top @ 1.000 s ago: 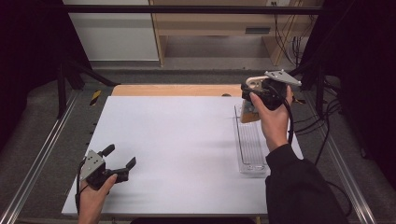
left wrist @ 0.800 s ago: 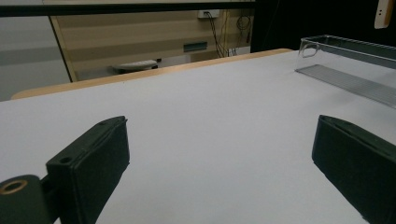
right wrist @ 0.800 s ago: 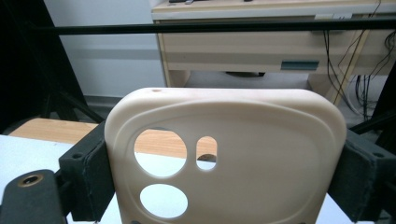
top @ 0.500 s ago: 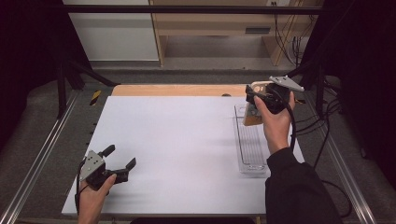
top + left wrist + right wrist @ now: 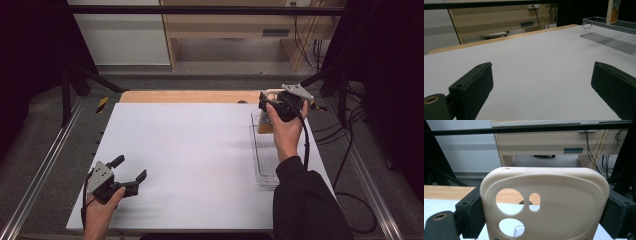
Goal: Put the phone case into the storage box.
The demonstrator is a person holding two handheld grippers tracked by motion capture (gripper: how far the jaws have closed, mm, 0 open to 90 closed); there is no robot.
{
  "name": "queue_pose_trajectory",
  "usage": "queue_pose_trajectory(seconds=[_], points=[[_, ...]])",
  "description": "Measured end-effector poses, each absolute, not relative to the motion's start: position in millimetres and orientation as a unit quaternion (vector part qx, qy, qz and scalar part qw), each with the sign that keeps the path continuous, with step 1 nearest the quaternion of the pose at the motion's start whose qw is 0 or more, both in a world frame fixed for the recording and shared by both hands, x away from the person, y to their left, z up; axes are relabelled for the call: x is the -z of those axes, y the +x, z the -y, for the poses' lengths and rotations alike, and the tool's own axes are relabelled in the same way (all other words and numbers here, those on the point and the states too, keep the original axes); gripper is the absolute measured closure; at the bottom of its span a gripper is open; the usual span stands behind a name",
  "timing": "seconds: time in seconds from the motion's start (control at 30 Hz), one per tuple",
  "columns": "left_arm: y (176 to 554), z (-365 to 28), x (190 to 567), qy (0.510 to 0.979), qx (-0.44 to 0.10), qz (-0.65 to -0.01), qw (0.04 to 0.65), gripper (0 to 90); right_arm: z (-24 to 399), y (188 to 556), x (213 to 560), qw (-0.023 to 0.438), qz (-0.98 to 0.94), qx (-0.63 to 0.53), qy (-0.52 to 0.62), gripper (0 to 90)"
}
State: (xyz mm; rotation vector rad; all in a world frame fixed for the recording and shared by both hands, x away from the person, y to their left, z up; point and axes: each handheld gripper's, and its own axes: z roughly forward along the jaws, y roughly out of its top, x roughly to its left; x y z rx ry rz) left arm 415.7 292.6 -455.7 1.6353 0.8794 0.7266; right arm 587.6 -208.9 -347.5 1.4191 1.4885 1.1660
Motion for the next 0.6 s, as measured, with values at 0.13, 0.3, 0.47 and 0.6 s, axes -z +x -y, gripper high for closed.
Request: queue_pose_trajectory(seconds=[0.13,0.3,0.47,0.6], points=[[416,-291,456,0.690,-0.303,-0.370,0.543,3.6,209,594,355,0.382,-0.577,-0.453,0.562,11.2],[417,-291,457,0.693,-0.300,-0.368,0.542,3.6,208,603,363,0.385,-0.575,-0.450,0.565,11.2],[416,-290,456,0.692,-0.301,-0.367,0.544,3.6,204,610,372,0.394,-0.567,-0.446,0.570,11.2],[416,-290,457,0.693,-0.298,-0.365,0.545,3.6,202,614,376,0.407,-0.568,-0.437,0.566,11.2]])
